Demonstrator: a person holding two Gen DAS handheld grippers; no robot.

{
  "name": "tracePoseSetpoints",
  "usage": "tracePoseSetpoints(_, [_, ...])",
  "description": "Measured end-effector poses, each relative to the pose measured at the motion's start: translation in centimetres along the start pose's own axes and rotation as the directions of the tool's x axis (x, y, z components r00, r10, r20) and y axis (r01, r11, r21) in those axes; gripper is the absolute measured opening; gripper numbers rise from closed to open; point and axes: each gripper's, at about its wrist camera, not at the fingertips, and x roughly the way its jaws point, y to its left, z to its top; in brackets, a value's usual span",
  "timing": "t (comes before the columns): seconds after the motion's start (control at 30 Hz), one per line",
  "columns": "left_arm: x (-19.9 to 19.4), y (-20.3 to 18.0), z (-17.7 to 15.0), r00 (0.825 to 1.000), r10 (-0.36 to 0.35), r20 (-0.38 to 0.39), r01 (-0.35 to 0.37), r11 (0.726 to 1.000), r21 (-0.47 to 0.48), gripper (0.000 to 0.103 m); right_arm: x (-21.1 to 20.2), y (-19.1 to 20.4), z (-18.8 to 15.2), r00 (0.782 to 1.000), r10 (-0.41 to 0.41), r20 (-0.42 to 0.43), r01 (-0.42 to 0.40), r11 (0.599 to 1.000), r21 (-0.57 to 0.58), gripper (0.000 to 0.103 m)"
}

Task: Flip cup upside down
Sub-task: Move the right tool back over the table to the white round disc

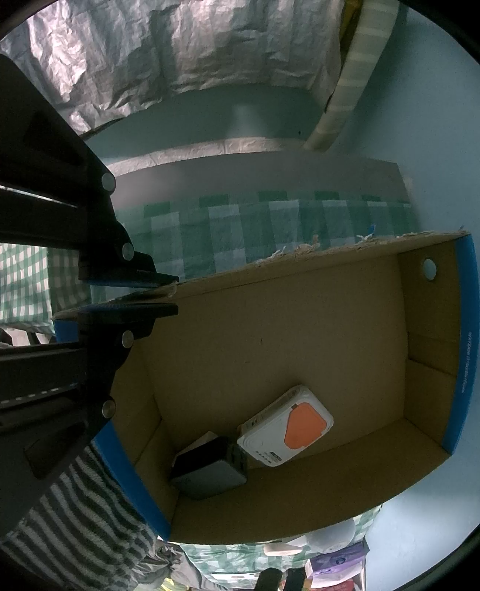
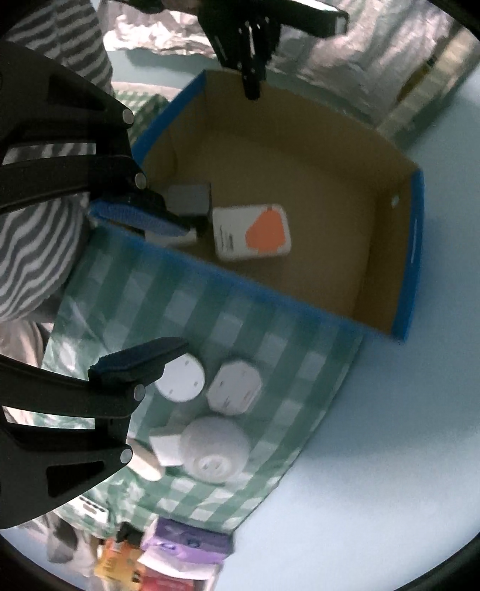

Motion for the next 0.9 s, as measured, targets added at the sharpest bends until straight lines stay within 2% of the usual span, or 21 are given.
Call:
tracePoseSetpoints(0.2, [-0.1, 0.1, 0.0, 1.000, 0.002, 0.000, -0.002, 1.000, 0.001, 0.006, 1.5, -3.6, -0.7, 1.000, -0.009, -0.027, 0.011, 0.996, 0.089, 0.058])
tracePoseSetpoints(0.43, [-0.3, 0.1, 0.0, 1.000, 0.004, 0.001, -0.004, 1.000, 0.001, 0.006, 5.3, -7.6, -1.2, 0.996, -0.011, -0.087, 0.026, 0.983, 0.184, 0.058])
tracePoseSetpoints(0.7, [-0.4, 0.2, 0.0, 1.000, 0.004, 0.002, -0.004, 1.000, -0.004, 0.006, 8.9, -9.2, -1.4, 0.991, 0.007, -0.132, 0.023, 0.974, 0.225, 0.060])
tracePoseSetpoints(0.9, [-0.3, 0.1, 0.0, 1.000, 0.006, 0.001, -0.006, 1.000, -0.006, 0.006, 10.6, -9.6, -1.3, 0.988, 0.012, -0.156, 0.026, 0.971, 0.237, 0.065])
